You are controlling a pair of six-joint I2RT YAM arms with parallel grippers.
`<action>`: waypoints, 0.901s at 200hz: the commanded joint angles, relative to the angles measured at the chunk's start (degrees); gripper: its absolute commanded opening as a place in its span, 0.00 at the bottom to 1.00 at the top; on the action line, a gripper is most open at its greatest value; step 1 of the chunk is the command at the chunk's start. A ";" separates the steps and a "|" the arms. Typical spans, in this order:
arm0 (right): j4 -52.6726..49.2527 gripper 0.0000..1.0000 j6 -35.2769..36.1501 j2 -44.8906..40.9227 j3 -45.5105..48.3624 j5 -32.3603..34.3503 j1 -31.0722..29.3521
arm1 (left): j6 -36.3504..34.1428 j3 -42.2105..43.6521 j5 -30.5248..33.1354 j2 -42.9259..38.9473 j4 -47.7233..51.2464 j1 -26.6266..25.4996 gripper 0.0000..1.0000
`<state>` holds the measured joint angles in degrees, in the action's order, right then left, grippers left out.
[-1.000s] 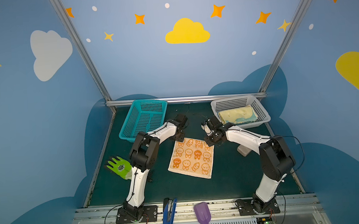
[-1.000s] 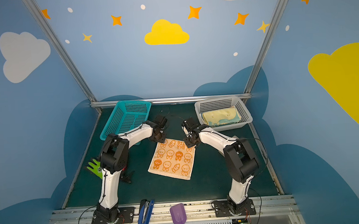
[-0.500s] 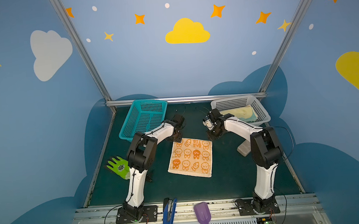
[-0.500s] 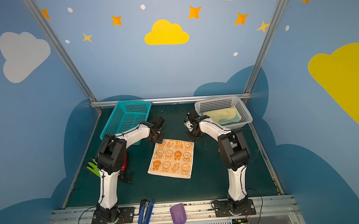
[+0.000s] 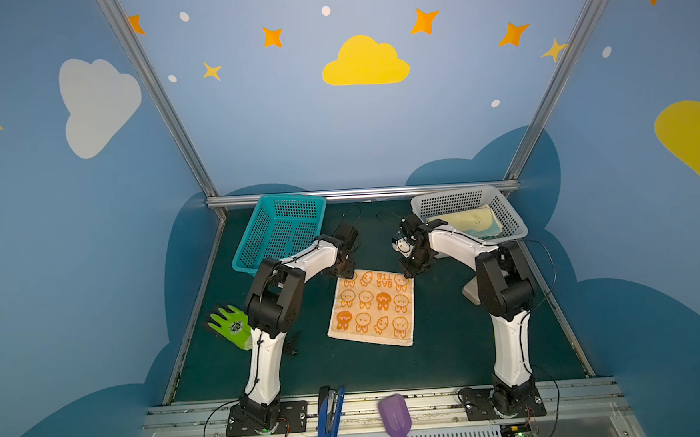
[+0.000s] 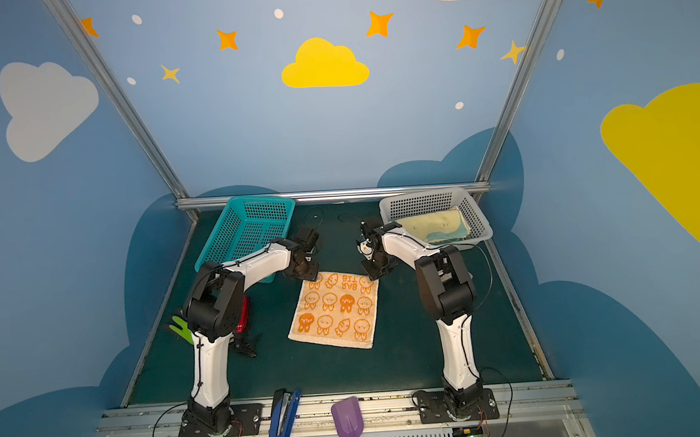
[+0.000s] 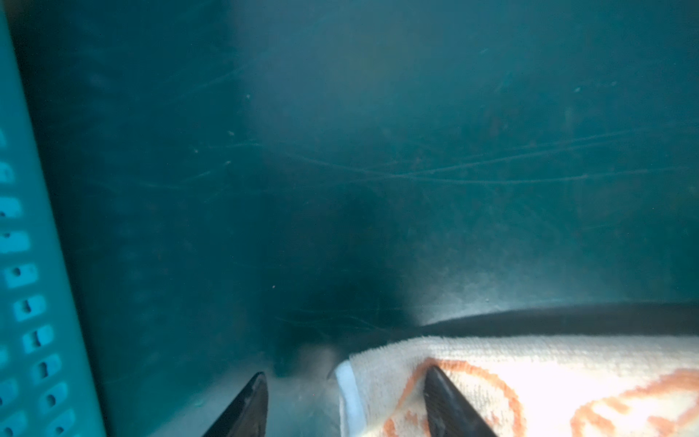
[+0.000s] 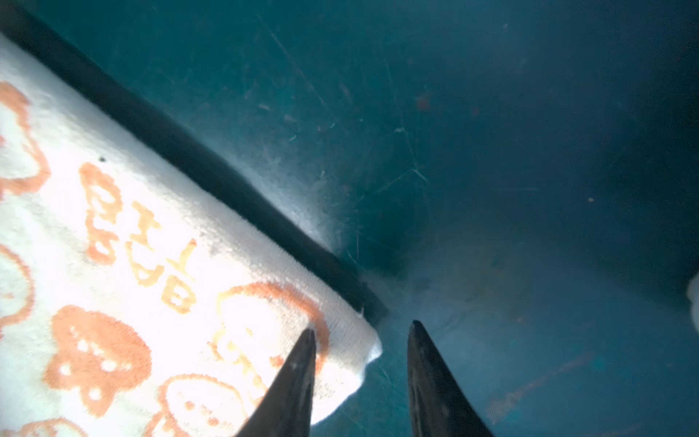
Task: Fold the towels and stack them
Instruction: 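Grasp the far corners of the folded bunny towel with both grippers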
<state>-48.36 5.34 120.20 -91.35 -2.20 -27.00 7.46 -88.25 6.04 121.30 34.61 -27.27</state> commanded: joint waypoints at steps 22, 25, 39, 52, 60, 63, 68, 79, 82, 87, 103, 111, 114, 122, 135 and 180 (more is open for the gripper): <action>-4.91 0.37 -0.64 2.33 -2.35 -1.40 -0.50 | -0.99 1.24 -2.08 -0.40 2.83 0.11 0.70; -5.17 0.37 -0.60 2.52 -2.58 -1.34 -0.52 | -0.96 1.22 -2.15 -0.44 2.79 0.09 0.70; -6.05 0.36 -0.77 3.38 -3.38 -1.49 -0.76 | -0.98 1.17 -2.51 -0.43 2.70 0.11 0.70; -6.77 0.33 -0.86 4.21 -4.07 -1.70 -1.03 | -0.88 1.09 -2.61 -0.27 2.67 0.10 0.70; -7.21 0.30 -0.94 4.68 -4.58 -1.73 -1.34 | -0.98 1.09 -2.85 -0.28 2.65 0.11 0.70; -7.41 0.29 -1.10 4.88 -4.76 -1.76 -1.36 | -0.93 1.03 -2.99 -0.27 2.65 0.11 0.70; -7.66 0.27 -1.12 5.15 -5.13 -1.76 -1.48 | -0.96 0.95 -3.14 -0.31 2.68 0.11 0.70; -8.21 0.23 -1.07 5.82 -5.78 -1.51 -1.66 | -1.02 0.88 -3.55 -0.26 2.57 0.02 0.70; -8.38 0.21 -1.20 5.97 -6.03 -1.43 -1.73 | -0.97 0.84 -3.70 -0.19 2.51 0.03 0.70; -8.59 0.18 -1.20 6.30 -6.39 -1.41 -1.80 | -1.04 0.67 -3.98 -0.24 2.49 0.11 0.70; -9.11 0.09 -1.41 6.86 -7.04 -1.07 -1.75 | -1.26 0.41 -4.52 -0.11 2.65 0.14 0.70; -9.03 0.06 -1.48 6.79 -7.09 -0.97 -1.82 | -1.32 0.29 -4.62 -0.05 2.66 0.04 0.69; -8.88 0.05 -1.55 6.70 -7.04 -0.85 -1.75 | -1.32 0.27 -4.68 -0.02 2.66 0.10 0.69; -8.47 0.02 -1.50 6.44 -6.95 -0.58 -1.74 | -1.45 -0.02 -4.85 0.20 2.67 0.11 0.68; -7.83 0.00 -1.59 5.91 -6.82 0.26 -1.74 | -1.52 -0.41 -5.24 0.60 2.77 0.06 0.66; -6.75 0.00 -1.84 4.86 -6.84 2.17 -1.77 | -1.15 -1.99 -6.63 2.71 3.26 0.11 0.40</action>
<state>-55.02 3.86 125.60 -97.51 -1.56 -28.56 6.59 -88.79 0.69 121.64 35.40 -27.05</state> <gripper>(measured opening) 0.052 0.460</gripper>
